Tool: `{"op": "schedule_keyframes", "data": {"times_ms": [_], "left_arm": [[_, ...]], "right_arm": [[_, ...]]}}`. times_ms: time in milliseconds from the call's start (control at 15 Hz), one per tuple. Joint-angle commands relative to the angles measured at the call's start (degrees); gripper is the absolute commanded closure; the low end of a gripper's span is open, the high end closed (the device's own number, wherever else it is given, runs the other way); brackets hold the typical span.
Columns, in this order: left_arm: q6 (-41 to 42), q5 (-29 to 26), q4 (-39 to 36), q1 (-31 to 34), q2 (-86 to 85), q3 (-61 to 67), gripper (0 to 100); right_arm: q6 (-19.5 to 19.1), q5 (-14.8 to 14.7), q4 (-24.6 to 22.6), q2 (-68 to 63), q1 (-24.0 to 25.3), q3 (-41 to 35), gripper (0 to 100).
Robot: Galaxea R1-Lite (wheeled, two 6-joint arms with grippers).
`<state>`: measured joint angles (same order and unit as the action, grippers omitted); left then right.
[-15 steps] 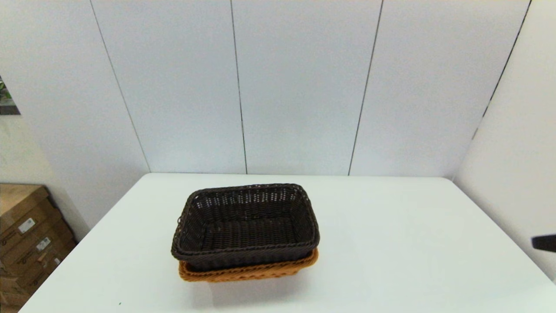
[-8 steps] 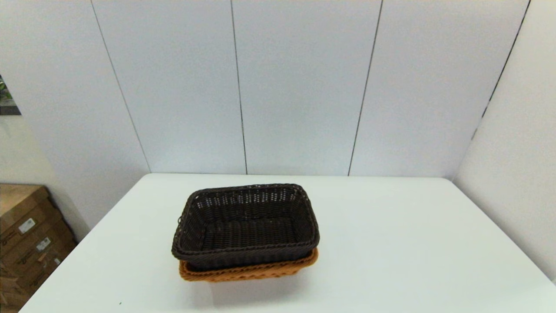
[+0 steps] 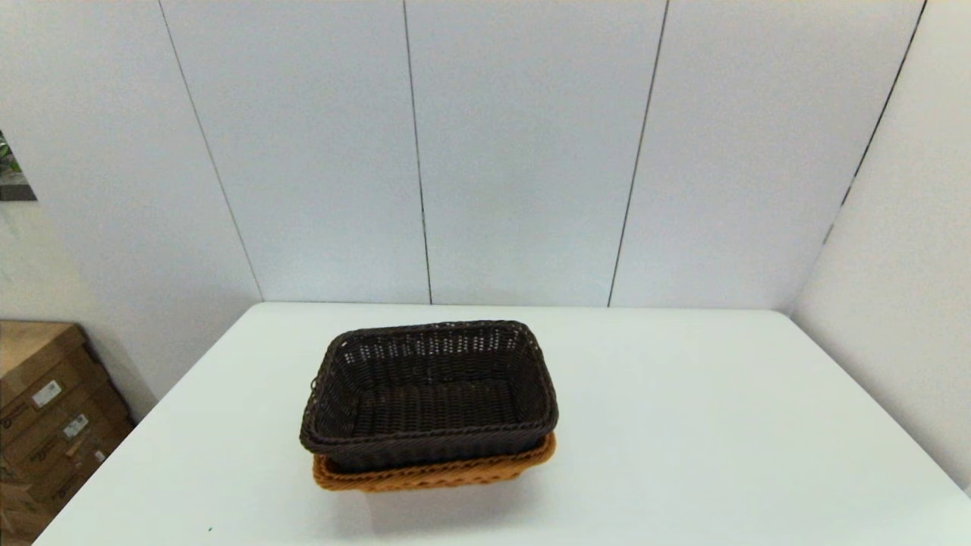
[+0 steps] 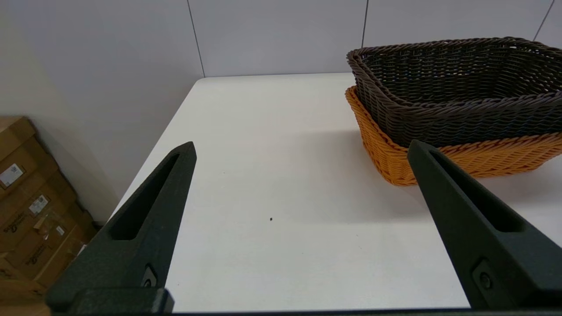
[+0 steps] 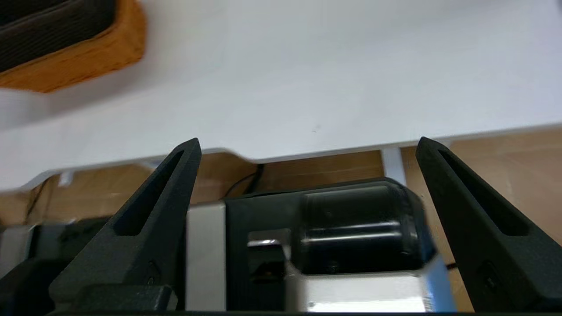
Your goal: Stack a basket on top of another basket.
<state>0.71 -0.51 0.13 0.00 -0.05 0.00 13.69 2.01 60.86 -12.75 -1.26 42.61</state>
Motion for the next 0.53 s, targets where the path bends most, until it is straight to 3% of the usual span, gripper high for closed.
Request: {"op": "schedule_keyframes", "data": {"times_ms": [67, 200, 533], "left_arm": [[0.0, -0.02, 0.04, 0.0, -0.04, 0.09, 0], [0.0, -0.02, 0.04, 0.0, -0.04, 0.09, 0], [0.0, -0.02, -0.05, 0.0, -0.04, 0.09, 0]], "right_arm": [[-1.12, -1.57, -0.56, 2.03, 0.29, -1.3, 0], [-4.9, 0.98, -2.14, 7.21, 0.73, -4.73, 0], [-6.48, 0.98, -3.29, 12.75, 0.9, -11.23, 0]]}}
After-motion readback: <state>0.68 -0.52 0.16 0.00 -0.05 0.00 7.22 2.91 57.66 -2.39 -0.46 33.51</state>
